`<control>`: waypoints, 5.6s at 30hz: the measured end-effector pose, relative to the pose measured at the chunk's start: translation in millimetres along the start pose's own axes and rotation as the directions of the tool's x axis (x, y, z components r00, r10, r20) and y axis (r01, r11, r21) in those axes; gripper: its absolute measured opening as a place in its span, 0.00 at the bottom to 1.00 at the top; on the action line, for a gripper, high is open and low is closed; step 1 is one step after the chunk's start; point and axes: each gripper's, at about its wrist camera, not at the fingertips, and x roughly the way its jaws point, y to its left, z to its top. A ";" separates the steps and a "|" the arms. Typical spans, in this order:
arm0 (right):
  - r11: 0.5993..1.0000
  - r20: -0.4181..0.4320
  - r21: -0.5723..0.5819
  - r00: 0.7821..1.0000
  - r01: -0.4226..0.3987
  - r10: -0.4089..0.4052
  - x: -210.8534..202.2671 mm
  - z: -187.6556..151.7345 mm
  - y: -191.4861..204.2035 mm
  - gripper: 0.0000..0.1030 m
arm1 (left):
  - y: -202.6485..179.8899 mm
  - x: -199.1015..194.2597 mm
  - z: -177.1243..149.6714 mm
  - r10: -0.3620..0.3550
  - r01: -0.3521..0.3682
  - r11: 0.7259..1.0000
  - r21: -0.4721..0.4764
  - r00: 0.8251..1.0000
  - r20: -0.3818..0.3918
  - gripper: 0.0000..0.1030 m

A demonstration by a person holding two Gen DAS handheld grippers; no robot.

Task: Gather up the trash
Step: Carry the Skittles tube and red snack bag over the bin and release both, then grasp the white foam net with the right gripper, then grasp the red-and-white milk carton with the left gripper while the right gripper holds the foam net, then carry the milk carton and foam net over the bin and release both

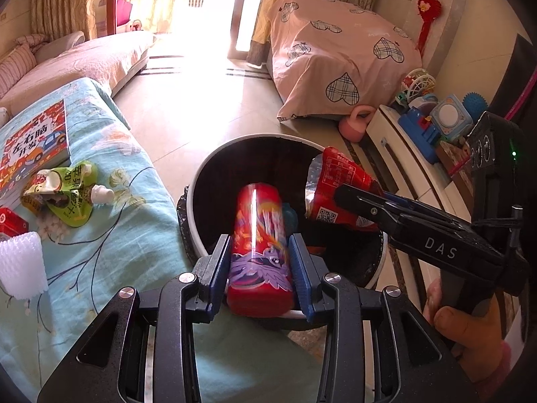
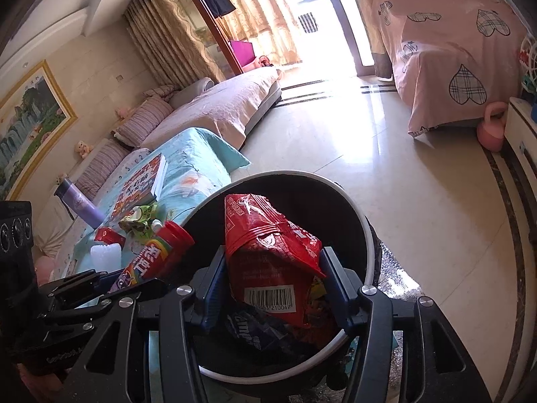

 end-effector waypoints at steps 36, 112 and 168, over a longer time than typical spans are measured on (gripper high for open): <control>0.976 -0.097 -0.104 0.979 -0.189 0.179 20.7 -60.3 154.7 0.85 | 196.2 -117.6 -133.3 0.217 -0.180 0.895 -0.408 0.975 0.045 0.60; 0.968 -0.121 -0.050 0.964 -0.244 0.237 55.0 -61.8 148.9 0.23 | 285.3 -57.1 -25.9 0.045 -0.001 0.975 -0.220 0.981 0.191 0.83; 0.987 0.012 -0.021 0.987 -0.158 0.159 -31.7 -88.6 99.7 0.22 | 87.3 -104.1 -121.4 0.144 -0.126 0.982 -0.139 0.981 0.133 0.55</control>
